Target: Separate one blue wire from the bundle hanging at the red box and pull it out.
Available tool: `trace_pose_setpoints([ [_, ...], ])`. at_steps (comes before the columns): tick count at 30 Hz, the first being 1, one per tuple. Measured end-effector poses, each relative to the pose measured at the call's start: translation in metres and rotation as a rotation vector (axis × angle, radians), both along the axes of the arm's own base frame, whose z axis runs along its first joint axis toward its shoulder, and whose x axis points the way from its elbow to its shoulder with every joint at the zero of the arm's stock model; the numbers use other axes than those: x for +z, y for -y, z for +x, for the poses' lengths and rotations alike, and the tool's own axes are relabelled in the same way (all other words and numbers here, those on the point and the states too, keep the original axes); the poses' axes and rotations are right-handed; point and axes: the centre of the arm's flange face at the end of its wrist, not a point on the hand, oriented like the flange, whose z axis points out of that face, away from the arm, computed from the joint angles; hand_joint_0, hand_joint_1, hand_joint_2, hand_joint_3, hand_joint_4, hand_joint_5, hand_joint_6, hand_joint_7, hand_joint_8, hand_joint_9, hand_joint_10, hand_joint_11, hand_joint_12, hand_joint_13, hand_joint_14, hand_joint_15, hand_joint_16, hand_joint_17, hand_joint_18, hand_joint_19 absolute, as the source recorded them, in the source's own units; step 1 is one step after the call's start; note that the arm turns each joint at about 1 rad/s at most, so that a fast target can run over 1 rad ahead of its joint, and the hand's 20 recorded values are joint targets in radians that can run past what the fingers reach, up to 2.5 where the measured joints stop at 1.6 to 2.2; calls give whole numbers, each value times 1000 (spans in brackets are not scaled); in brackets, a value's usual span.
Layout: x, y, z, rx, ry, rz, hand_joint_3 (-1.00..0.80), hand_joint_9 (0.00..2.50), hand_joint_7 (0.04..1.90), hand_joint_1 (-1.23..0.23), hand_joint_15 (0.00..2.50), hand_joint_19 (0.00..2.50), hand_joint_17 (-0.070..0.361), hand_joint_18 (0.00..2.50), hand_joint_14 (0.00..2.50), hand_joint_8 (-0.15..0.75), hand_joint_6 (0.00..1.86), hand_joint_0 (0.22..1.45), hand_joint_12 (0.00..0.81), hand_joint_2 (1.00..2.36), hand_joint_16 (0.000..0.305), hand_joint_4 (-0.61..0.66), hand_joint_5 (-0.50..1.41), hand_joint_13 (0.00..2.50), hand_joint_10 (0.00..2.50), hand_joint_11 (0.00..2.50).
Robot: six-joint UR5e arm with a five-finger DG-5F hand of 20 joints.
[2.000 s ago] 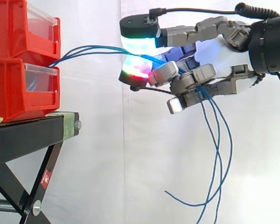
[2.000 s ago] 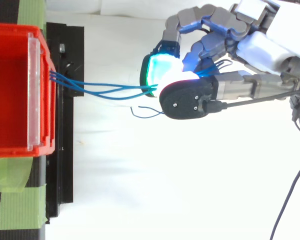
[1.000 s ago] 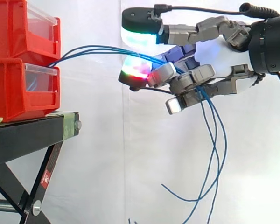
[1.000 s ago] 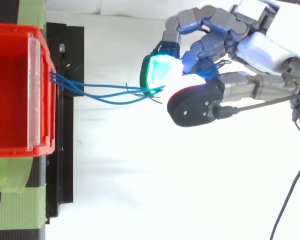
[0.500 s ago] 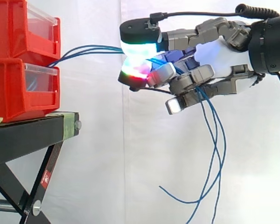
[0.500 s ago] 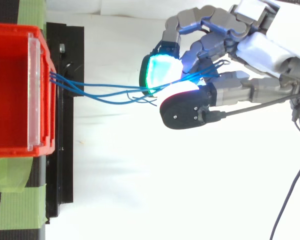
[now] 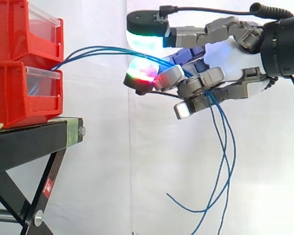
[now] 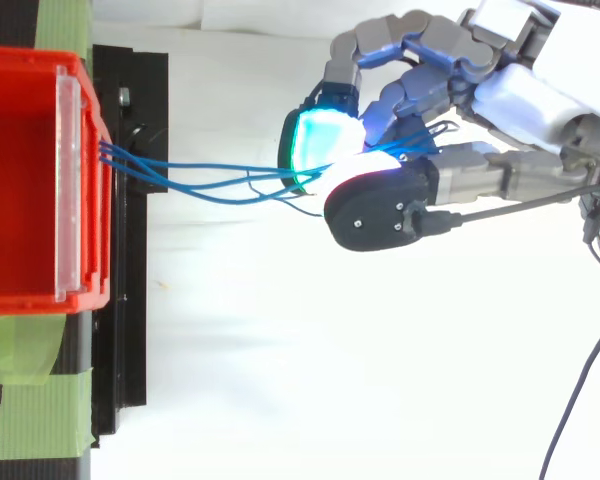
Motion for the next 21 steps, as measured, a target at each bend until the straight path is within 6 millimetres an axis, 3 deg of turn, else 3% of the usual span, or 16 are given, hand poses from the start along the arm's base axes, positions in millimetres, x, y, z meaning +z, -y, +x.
trace_pose_setpoints([
  [6,0,0,0,0,1,0,-444,709,1165,-781,1227,1234,121,746,2032,340,849,554,362,1005,54,250,-265,895,475,1879],
  [12,0,0,0,0,1,0,-281,732,1151,-707,1233,1240,115,758,2008,327,859,617,349,1018,51,241,-259,911,497,1862],
  [21,0,0,0,0,1,0,-243,747,1146,-653,1241,1242,114,761,2005,324,862,622,352,1020,51,237,-254,924,503,1856],
])
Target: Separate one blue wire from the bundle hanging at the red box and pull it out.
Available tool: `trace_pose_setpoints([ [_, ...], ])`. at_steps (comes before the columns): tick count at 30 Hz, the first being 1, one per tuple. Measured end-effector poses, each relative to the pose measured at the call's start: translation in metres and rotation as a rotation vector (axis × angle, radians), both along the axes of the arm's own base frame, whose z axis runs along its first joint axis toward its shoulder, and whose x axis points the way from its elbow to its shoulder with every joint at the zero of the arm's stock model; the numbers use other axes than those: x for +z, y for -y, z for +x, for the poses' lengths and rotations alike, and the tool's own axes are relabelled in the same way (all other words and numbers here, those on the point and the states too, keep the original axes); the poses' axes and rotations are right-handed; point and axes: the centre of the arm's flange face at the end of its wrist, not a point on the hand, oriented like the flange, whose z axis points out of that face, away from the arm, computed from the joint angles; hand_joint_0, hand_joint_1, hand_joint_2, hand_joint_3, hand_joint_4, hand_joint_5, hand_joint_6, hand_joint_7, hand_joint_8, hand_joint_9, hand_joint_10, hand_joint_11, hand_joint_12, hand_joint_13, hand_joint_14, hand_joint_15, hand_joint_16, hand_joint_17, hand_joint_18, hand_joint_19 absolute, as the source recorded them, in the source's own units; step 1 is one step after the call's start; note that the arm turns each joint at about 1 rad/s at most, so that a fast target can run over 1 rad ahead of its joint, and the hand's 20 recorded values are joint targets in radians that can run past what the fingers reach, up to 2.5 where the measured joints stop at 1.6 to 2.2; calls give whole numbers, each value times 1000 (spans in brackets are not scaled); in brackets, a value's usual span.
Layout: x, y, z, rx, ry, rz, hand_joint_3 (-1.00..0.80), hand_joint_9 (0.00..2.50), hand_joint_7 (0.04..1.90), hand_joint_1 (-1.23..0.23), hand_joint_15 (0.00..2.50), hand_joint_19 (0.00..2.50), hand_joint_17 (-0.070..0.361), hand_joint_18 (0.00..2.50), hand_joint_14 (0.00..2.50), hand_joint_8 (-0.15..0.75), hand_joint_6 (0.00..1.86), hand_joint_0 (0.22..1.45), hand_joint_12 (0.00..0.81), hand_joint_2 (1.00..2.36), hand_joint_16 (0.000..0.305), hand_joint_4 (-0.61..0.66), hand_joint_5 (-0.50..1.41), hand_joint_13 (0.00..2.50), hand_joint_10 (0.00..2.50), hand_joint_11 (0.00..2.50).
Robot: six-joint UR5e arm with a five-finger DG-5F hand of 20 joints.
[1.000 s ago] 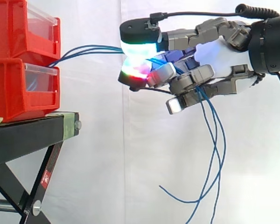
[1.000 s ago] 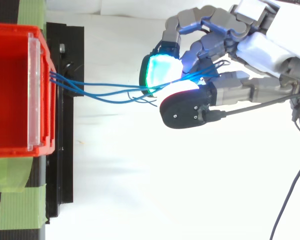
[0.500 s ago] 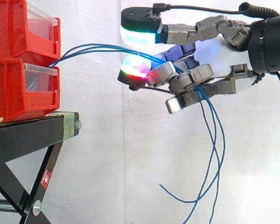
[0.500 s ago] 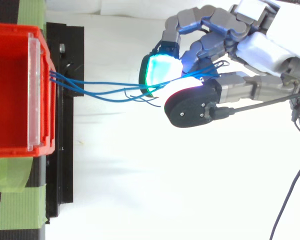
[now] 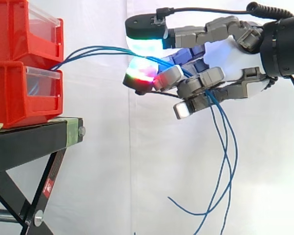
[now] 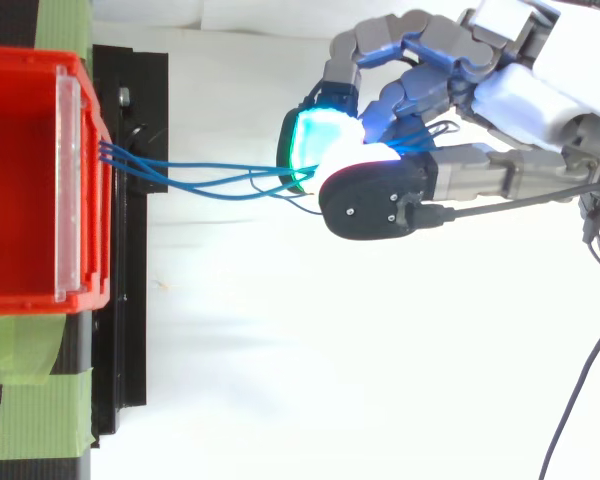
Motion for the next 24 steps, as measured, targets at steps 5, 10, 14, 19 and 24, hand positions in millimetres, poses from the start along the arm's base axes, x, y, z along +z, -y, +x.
trace_pose_setpoints([
  [5,0,0,0,0,1,0,-226,723,1137,-796,1272,1231,113,763,1954,317,869,698,352,1023,50,230,-256,930,519,1866],
  [10,0,0,0,0,3,0,-291,659,1149,-882,1253,1176,112,721,1968,303,865,780,347,1019,50,216,-270,885,484,1851],
  [14,0,0,0,0,3,0,-327,608,1157,-891,1297,1168,110,698,1913,291,857,805,348,1017,49,189,-284,863,429,1853],
  [19,0,0,0,0,4,0,-345,606,1158,-902,1341,1153,111,689,1806,287,848,806,349,1016,49,175,-285,858,281,1875],
  [24,1,-1,1,1,6,1,-465,606,1145,-913,1219,1137,111,703,1979,294,836,791,342,1003,49,171,-284,870,140,1904],
])
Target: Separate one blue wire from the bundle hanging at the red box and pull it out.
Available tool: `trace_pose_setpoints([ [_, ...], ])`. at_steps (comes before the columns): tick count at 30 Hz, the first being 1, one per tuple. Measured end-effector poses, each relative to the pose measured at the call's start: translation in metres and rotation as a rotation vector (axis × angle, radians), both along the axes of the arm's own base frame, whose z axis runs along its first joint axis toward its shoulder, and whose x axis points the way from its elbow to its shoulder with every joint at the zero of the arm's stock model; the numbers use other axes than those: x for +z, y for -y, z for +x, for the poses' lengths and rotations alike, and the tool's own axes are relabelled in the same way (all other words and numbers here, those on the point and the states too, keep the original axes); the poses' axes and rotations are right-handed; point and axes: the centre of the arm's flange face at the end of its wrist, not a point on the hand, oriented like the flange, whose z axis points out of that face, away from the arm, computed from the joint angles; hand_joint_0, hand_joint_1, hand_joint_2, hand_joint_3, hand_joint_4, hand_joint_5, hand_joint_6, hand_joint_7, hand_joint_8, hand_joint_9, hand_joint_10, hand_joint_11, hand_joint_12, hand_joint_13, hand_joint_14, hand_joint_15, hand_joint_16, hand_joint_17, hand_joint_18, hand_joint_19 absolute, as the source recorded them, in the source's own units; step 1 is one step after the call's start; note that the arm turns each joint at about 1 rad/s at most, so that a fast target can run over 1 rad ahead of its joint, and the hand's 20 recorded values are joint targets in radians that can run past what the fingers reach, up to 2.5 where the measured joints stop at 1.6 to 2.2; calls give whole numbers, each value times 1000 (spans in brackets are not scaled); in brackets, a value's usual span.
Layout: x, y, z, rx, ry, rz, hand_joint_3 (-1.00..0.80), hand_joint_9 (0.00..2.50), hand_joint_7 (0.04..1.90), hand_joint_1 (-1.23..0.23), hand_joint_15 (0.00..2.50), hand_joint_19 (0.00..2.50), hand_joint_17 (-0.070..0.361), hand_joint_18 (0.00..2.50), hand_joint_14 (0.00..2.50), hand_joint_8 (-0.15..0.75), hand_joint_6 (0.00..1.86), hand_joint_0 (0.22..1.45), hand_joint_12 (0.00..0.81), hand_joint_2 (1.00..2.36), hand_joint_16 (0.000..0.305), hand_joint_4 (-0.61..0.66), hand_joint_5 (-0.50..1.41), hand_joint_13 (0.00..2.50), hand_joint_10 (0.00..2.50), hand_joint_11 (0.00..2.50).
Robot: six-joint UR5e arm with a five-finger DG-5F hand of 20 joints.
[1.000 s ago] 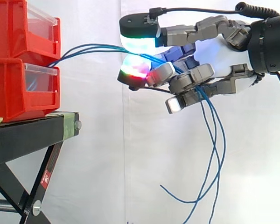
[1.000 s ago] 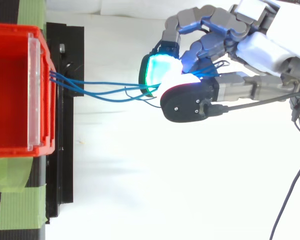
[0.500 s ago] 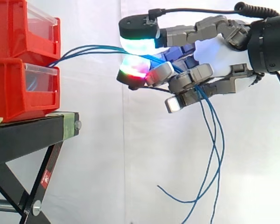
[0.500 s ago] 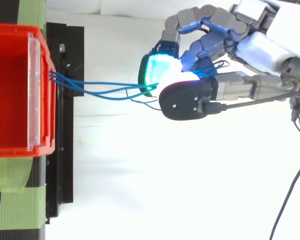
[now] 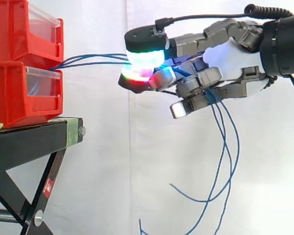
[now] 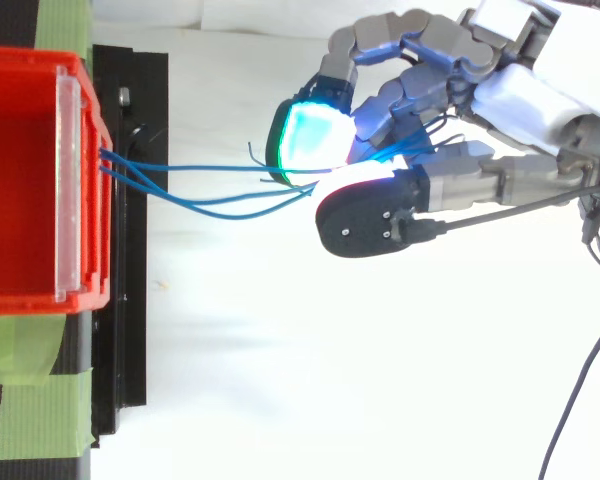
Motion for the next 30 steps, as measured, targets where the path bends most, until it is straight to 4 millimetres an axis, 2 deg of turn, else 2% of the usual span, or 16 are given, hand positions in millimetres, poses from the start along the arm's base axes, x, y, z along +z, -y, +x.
trace_pose_setpoints([
  [4,0,0,0,0,4,1,-500,660,1118,-868,1046,1197,108,763,2266,303,831,718,340,1000,48,211,-275,901,230,1880],
  [15,1,-1,1,0,8,2,-500,736,1126,-705,1020,1238,114,775,2322,328,822,566,353,1000,51,242,-263,914,329,1861],
  [20,1,-1,1,0,9,2,-496,750,1130,-684,1002,1244,116,782,2329,331,822,562,353,1000,51,247,-260,919,323,1865],
  [25,1,-2,1,0,9,2,-359,763,1125,-709,1022,1242,111,786,2300,323,836,629,343,1013,50,244,-256,925,336,1868],
  [30,1,-2,1,0,9,2,-300,763,1104,-753,1032,1238,109,807,2289,321,848,695,340,1019,49,244,-255,942,426,1805],
])
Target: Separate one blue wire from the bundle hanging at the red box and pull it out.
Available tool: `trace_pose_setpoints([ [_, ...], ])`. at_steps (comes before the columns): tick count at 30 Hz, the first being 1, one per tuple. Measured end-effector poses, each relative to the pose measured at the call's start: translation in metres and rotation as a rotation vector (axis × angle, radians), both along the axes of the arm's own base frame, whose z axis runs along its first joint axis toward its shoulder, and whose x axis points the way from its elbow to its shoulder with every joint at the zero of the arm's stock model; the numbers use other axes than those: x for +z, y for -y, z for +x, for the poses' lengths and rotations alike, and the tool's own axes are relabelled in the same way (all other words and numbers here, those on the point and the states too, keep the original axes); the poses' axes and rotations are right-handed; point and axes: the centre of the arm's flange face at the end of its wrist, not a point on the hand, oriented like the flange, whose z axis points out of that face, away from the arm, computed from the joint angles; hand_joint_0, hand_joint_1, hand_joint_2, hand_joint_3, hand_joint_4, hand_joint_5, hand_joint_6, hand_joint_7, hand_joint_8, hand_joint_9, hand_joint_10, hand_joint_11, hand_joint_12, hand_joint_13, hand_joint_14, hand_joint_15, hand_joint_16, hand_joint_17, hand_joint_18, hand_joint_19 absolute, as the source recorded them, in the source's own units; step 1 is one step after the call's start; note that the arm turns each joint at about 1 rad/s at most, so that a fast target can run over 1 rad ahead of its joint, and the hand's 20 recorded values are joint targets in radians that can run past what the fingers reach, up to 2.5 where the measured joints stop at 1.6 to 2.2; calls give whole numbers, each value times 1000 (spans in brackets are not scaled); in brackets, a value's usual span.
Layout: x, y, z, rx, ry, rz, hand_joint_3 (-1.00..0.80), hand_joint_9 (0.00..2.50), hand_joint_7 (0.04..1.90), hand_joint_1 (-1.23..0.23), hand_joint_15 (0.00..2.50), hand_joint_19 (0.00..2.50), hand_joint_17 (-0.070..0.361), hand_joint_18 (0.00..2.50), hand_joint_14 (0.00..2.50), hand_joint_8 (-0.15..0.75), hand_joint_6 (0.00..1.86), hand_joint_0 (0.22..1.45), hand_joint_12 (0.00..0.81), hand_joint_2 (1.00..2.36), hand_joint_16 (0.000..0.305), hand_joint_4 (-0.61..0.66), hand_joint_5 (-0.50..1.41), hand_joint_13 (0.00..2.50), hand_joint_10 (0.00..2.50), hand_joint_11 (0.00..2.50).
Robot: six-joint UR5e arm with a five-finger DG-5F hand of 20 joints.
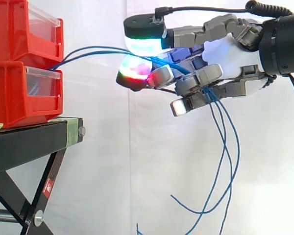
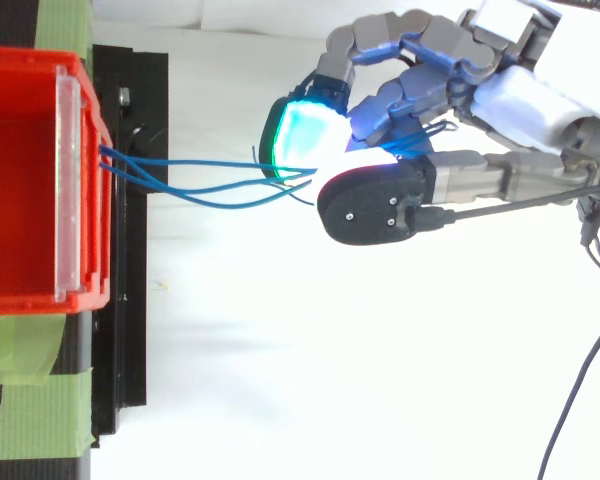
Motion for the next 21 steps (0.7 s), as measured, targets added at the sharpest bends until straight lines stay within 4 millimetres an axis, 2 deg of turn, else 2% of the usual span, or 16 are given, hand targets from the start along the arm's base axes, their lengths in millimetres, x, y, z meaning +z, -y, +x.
trace_pose_setpoints([
  [5,0,0,0,0,0,1,-286,756,1084,-759,1023,1249,106,806,2300,314,855,732,341,1020,47,242,-255,945,489,1778],
  [9,0,0,0,0,0,0,-284,775,1078,-700,1047,1245,106,829,2287,312,861,693,337,1020,47,223,-253,969,555,1742],
  [12,0,0,0,0,0,0,-100,870,1183,-591,1042,1259,108,837,2320,307,863,620,338,1025,48,177,-236,973,412,1854],
  [14,0,0,0,1,0,0,-43,898,1208,-561,1039,1253,108,847,2329,301,861,609,343,1026,48,178,-234,979,380,1870],
  [18,0,-1,0,2,0,0,13,907,1155,-534,975,1218,126,903,2376,332,867,635,372,1015,56,211,-231,1017,536,1762],
  [21,0,-2,0,3,0,0,15,906,1136,-570,1027,1235,116,874,2325,317,853,645,348,1021,52,219,-234,1004,460,1822],
])
